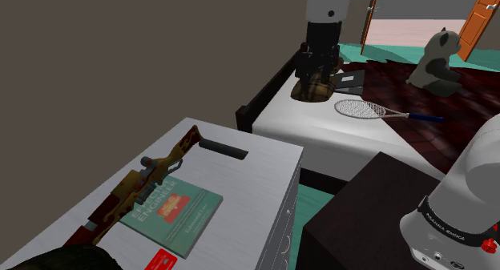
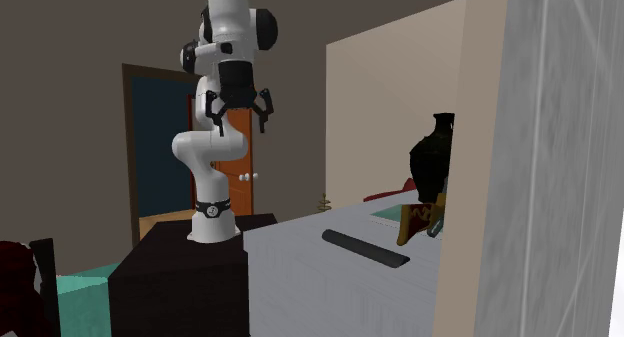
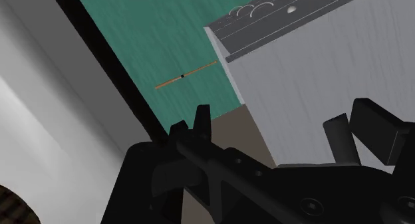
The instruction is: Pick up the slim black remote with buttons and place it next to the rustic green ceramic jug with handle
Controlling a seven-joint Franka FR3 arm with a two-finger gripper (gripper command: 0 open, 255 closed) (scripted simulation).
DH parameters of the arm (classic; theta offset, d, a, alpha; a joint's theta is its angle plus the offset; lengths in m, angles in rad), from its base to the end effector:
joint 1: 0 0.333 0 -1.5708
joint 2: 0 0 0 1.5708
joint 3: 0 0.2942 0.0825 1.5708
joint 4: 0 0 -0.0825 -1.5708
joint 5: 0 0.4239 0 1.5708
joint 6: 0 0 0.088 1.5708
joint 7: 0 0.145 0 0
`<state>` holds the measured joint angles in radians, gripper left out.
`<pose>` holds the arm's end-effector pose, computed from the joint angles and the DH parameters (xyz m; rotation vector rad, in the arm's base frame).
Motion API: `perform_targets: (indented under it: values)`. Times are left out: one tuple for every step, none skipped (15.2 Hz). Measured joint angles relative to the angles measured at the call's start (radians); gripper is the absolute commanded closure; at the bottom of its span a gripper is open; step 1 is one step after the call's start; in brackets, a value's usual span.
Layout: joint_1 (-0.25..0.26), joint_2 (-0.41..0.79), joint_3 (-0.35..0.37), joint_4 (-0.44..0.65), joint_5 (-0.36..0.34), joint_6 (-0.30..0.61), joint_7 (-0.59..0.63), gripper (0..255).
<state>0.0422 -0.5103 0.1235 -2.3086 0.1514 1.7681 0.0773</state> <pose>0.4352 0.0930 0.4658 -3.0568 -0.0606 0.0645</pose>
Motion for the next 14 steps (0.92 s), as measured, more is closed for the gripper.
perform_targets:
  values:
    - [0.004,0.033,0.006,0.011,0.0,0.024,-0.005,0]
    - [0.012,0.063,0.021,0.021,0.004,0.046,0.001,0]
    - [0.018,0.095,0.031,0.025,0.005,0.075,0.0,0]
    - [0.022,0.129,0.039,0.04,0.004,0.096,-0.003,0]
    - [0.028,0.157,0.049,0.042,0.004,0.122,-0.003,0]
    - [0.032,0.196,0.058,0.067,0.001,0.138,-0.003,0]
    - [0.037,0.23,0.068,0.075,-0.001,0.166,-0.002,0]
    - [0.041,0.264,0.076,0.093,-0.005,0.182,-0.003,0]
    - [0.046,0.301,0.085,0.11,-0.01,0.203,-0.001,0]
    - [0.049,0.337,0.092,0.131,-0.016,0.22,-0.003,0]
    - [0.054,0.369,0.1,0.141,-0.021,0.242,-0.003,0]
    - [0.061,0.399,0.109,0.158,-0.027,0.258,0.002,0]
    - [0.066,0.435,0.117,0.179,-0.035,0.273,0.005,0]
    - [0.073,0.469,0.126,0.201,-0.043,0.286,0.01,0]
